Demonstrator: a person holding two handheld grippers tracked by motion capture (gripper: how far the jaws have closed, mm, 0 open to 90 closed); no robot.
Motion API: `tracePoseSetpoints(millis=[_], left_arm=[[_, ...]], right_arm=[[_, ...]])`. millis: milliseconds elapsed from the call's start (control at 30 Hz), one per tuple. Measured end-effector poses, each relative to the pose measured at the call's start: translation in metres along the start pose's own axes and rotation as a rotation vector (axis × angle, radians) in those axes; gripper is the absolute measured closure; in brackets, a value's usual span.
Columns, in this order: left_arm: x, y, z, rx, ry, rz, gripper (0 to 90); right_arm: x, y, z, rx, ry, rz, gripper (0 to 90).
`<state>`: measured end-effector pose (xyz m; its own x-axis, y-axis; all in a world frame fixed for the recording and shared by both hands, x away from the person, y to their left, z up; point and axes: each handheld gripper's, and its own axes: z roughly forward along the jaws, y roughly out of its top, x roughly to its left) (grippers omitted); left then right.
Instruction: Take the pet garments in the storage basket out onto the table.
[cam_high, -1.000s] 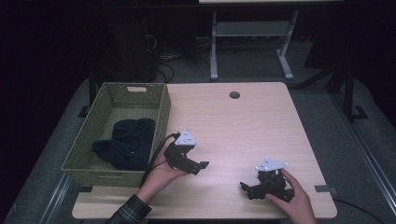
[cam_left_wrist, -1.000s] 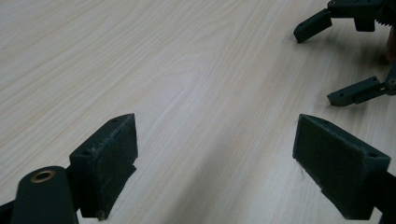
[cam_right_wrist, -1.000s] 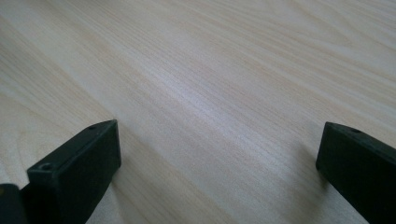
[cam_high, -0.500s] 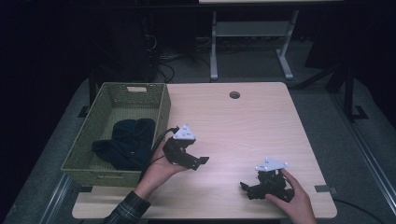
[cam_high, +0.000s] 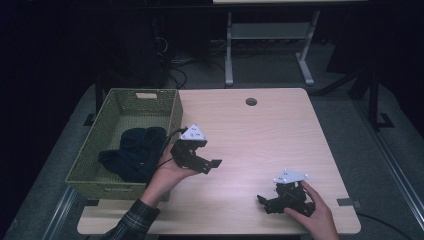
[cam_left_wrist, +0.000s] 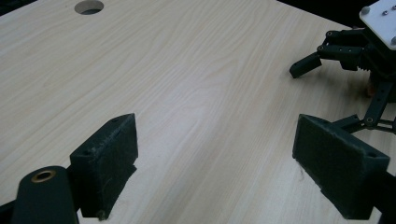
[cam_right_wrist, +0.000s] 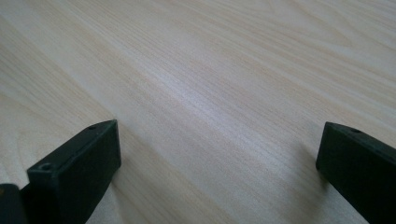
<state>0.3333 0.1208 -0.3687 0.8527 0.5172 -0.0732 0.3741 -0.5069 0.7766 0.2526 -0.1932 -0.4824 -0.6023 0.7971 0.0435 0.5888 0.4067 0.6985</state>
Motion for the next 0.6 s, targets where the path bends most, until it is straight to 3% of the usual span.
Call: tracePoseSetpoints(millis=[233,600], left_arm=[[0.006,0.002,-0.01,-0.008,0.007,0.006,13.7],[0.018,0.001,-0.027,-0.024,0.022,-0.021,13.7]], right_arm=[[0.0,0.0,0.0,0.0,0.0,0.0,0.0],[0.0,0.0,0.0,0.0,0.0,-0.001,0.0]])
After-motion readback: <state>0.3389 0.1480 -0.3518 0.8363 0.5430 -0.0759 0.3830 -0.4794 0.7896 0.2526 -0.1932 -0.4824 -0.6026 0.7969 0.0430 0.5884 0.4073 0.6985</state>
